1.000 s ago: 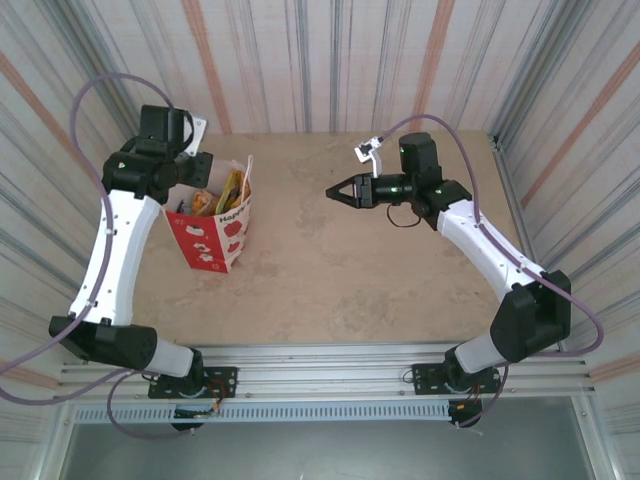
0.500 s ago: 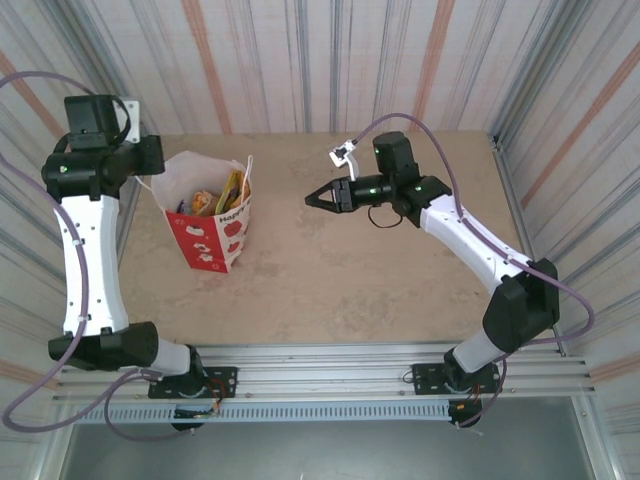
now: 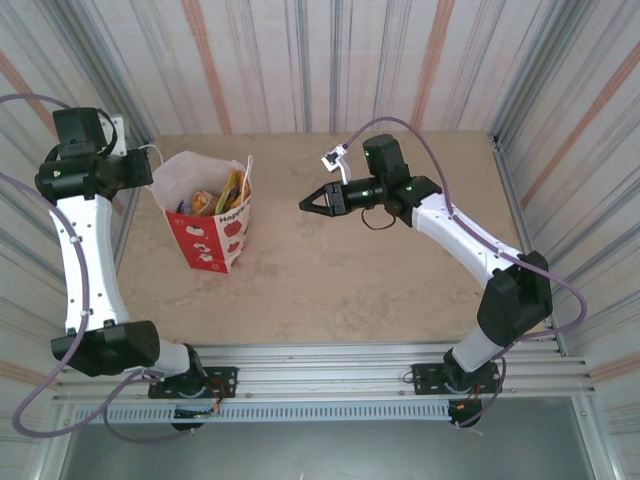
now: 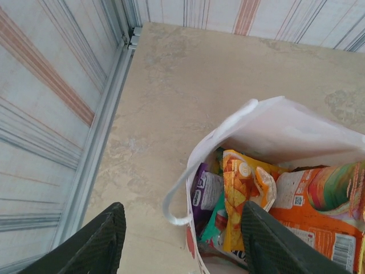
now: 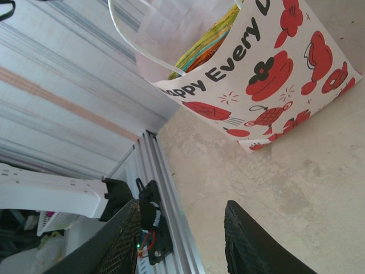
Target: Place the snacks into the paper bag
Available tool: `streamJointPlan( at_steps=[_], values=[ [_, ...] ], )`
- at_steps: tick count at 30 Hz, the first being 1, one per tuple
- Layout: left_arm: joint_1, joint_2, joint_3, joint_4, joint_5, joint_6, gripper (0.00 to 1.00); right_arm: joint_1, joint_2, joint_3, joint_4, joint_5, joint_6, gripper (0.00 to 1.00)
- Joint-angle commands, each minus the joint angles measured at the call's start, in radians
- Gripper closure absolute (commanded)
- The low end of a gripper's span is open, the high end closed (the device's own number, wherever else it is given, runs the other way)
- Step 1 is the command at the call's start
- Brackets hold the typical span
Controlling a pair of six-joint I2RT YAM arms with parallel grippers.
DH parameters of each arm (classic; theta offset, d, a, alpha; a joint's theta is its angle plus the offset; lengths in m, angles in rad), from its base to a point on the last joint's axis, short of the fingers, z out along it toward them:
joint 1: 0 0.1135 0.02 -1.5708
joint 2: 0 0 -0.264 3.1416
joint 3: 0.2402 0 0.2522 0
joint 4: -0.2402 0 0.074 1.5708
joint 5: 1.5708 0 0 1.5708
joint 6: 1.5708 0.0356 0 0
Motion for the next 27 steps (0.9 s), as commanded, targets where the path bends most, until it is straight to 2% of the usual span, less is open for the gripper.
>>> streamJointPlan(
  at_steps=[1, 4, 6, 7, 8, 9, 14, 20, 27],
  values=[
    [0.008, 0.033, -0.007, 0.042, 0.039, -0.011, 0.44, 0.008, 0.014, 0.038, -0.004, -0.008, 0.011, 0.58],
    [0.008, 0.062, 0.000, 0.051, 0.056, -0.012, 0.44, 0.011, 0.015, 0.038, 0.000, -0.005, 0.013, 0.58],
    [0.008, 0.073, 0.000, 0.066, 0.072, -0.008, 0.50, 0.011, 0.017, 0.038, 0.002, -0.003, 0.015, 0.58],
    [0.010, 0.078, 0.001, 0.073, 0.088, -0.001, 0.67, 0.011, 0.021, 0.039, 0.006, -0.002, 0.018, 0.58],
    [0.010, 0.080, 0.003, 0.082, 0.091, 0.000, 0.92, 0.011, 0.022, 0.041, 0.007, -0.004, 0.020, 0.58],
    [0.010, 0.081, 0.002, 0.090, 0.099, 0.001, 1.00, 0.012, 0.026, 0.044, 0.009, -0.006, 0.025, 0.58],
    [0.011, 0.079, 0.001, 0.098, 0.152, 0.008, 1.00, 0.024, 0.047, 0.070, 0.056, -0.020, 0.083, 0.58],
    [0.011, 0.070, -0.002, 0.088, 0.168, 0.005, 1.00, 0.067, 0.142, 0.204, 0.109, -0.020, 0.271, 0.50],
    [0.011, 0.050, -0.015, 0.087, 0.163, 0.009, 1.00, 0.130, 0.223, 0.277, 0.265, 0.020, 0.494, 0.43]
  ],
)
